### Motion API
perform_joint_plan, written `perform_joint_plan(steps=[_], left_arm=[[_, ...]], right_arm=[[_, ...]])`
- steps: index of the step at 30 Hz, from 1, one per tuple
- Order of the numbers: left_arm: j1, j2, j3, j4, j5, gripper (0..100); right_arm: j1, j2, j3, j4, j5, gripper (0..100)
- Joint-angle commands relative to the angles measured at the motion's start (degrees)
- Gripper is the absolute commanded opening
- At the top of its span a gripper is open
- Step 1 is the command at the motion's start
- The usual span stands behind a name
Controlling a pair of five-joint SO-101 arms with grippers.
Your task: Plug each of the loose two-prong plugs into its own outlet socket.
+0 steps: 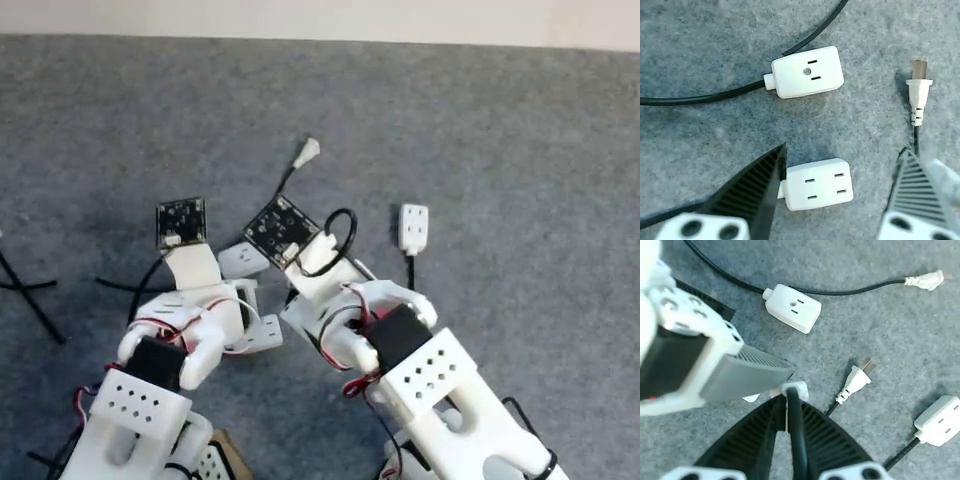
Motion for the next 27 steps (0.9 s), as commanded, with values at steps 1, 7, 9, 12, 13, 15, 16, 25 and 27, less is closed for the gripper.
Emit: perform_joint_plan(steps=[1, 7, 9, 12, 13, 15, 16, 25, 27], left_arm=[[-0.3, -0.2, -0.4, -0.4, -0.4, 34], [-0.8, -0.2, 0.0, -1.9, -0.4, 34], [-0.8, -0.2, 0.0, -1.9, -0.4, 34], [-0.9, -0.2, 0.0, -2.0, -0.4, 34], [-0.9, -0.2, 0.0, -2.0, -0.4, 34], [-1.1, -0.2, 0.0, -2.0, -0.4, 34], [-1.4, -0.2, -0.2, -2.0, -0.3, 34], [-9.0, -0.2, -0.3, -4.9, 1.5, 34], [-9.4, -0.2, -0.4, -4.9, 2.5, 34]], right_arm=[[4.2, -0.6, -3.2, 1.9, 1.6, 0.5], [21.0, -0.6, 5.9, 2.5, 9.2, 0.5], [26.2, -0.6, 8.7, 1.4, 11.1, 0.5], [32.0, -0.6, 12.6, -0.5, 11.4, 0.5], [33.9, -0.6, 13.4, -0.5, 11.4, 0.5], [37.1, -0.6, 14.5, -0.7, 11.4, 0.5], [38.3, -0.6, 14.5, -0.7, 11.4, 0.5], [22.2, 1.7, 2.4, -0.2, 4.6, 7.7], [21.0, 7.3, -3.5, 1.0, -0.9, 11.6]])
